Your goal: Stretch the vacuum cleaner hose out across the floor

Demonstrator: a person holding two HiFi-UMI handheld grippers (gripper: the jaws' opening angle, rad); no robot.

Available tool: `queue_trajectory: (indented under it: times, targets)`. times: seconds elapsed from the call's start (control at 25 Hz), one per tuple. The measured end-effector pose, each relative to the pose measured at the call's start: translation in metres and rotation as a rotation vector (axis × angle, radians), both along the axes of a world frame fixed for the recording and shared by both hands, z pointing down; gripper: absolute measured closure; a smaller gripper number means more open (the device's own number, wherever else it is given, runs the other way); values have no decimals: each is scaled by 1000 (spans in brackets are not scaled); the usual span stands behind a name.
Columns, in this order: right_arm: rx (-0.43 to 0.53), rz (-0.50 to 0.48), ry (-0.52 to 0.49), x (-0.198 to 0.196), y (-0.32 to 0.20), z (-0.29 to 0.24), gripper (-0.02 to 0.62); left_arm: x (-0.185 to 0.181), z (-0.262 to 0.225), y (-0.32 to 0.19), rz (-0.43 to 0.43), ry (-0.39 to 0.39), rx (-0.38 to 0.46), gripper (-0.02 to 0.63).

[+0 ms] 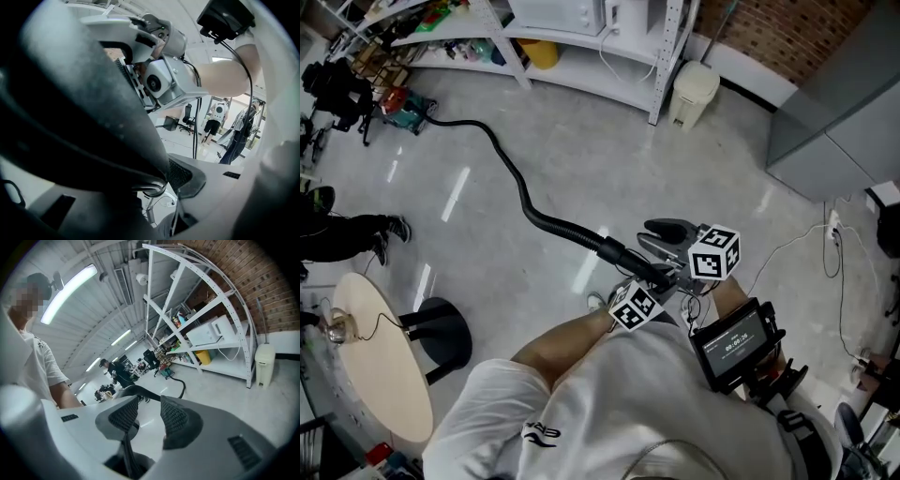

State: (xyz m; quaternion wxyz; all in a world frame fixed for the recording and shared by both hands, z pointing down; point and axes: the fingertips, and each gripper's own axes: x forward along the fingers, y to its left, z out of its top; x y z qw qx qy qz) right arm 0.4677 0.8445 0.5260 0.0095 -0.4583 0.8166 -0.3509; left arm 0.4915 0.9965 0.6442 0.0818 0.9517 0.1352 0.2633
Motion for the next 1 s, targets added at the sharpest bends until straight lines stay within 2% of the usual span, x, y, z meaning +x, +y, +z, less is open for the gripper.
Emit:
queue_trajectory:
  times: [0.12, 0.28, 0.44, 0.56, 0.76, 1.0]
  targets:
    - [-41, 95, 56, 15, -5, 13, 459, -8, -2, 3, -4, -4, -5, 469]
    - [-103, 223, 107, 34, -10, 25, 518, -23, -12, 1, -8, -2, -7, 469]
    - [-133, 288, 128, 7, -3, 42, 552, -62, -5, 10, 8, 13, 2, 469]
    - [-141, 291, 150, -22, 4, 50, 566, -90, 0, 21, 21, 19, 6, 469]
    - [-148, 262, 178, -53, 10, 50, 572, -114, -4, 35, 8, 43, -6, 469]
    - [-153, 140, 216, -70, 18, 52, 574, -102, -12, 55, -7, 46, -25, 469]
